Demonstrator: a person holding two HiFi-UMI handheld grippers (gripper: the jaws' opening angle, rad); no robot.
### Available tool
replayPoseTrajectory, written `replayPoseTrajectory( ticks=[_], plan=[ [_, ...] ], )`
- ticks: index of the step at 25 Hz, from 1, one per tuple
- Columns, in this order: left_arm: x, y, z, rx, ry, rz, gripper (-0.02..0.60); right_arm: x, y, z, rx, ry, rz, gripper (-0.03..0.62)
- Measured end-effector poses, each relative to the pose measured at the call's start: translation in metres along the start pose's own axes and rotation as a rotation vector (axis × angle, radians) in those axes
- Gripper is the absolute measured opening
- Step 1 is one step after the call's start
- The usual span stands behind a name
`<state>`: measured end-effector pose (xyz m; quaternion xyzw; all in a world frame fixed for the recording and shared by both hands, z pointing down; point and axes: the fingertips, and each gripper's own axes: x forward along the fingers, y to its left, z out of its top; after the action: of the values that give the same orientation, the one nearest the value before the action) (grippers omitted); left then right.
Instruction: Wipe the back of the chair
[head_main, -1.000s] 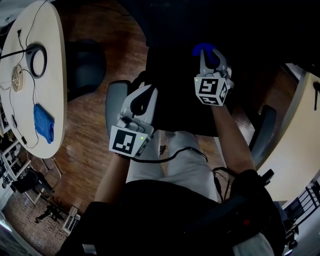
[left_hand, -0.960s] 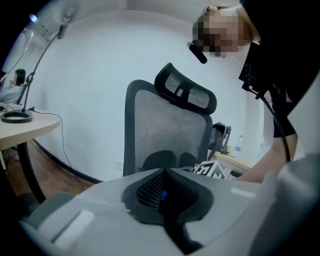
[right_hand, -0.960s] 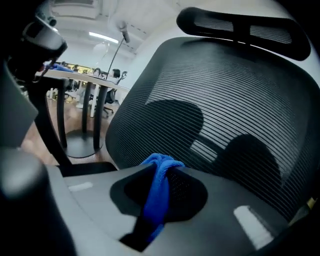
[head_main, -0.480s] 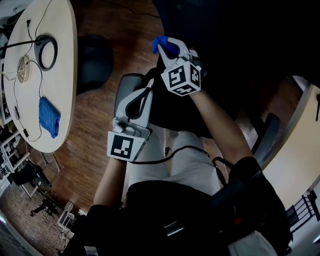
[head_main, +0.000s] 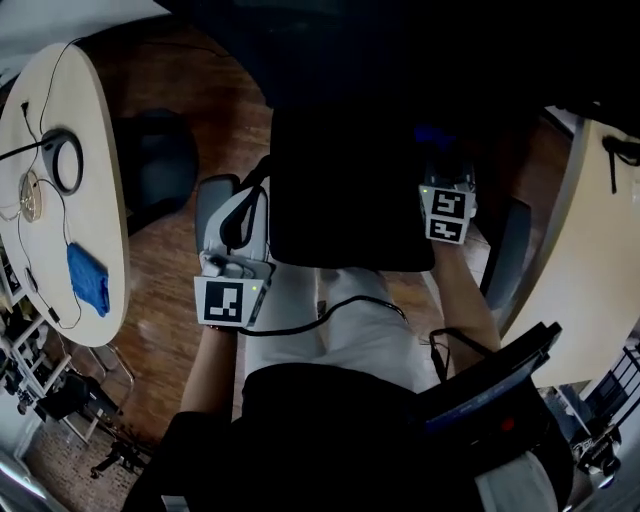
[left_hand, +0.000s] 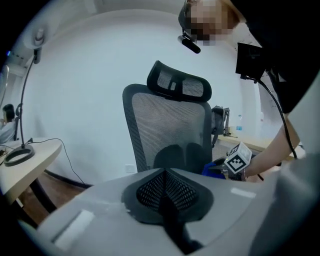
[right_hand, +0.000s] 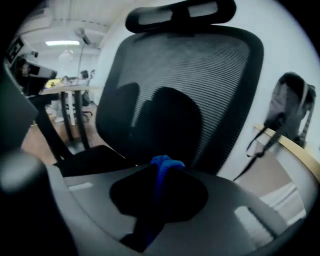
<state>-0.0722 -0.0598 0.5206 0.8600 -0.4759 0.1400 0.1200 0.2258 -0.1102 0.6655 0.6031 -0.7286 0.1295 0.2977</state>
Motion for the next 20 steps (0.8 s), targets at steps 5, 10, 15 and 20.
replayPoseTrajectory(
  ticks=[5, 10, 15, 20],
  plan=[
    [0.014, -0.027, -0.001, -0.004, 0.014, -0.082, 0.006, 0.003, -0.085, -0.051, 0.138, 0.102, -0.273, 0.04],
    [0.005, -0.054, -0.003, -0.075, -0.002, -0.124, 0.006, 0.019, -0.079, -0.041, 0.019, 0.122, -0.241, 0.041],
    [-0.015, -0.071, -0.018, -0.18, 0.015, -0.17, 0.006, 0.056, -0.017, -0.013, -0.24, 0.09, -0.091, 0.04],
    [-0.036, -0.081, -0.028, -0.228, 0.019, -0.181, 0.006, 0.09, 0.065, 0.013, -0.308, 0.047, 0.04, 0.041]
  ],
)
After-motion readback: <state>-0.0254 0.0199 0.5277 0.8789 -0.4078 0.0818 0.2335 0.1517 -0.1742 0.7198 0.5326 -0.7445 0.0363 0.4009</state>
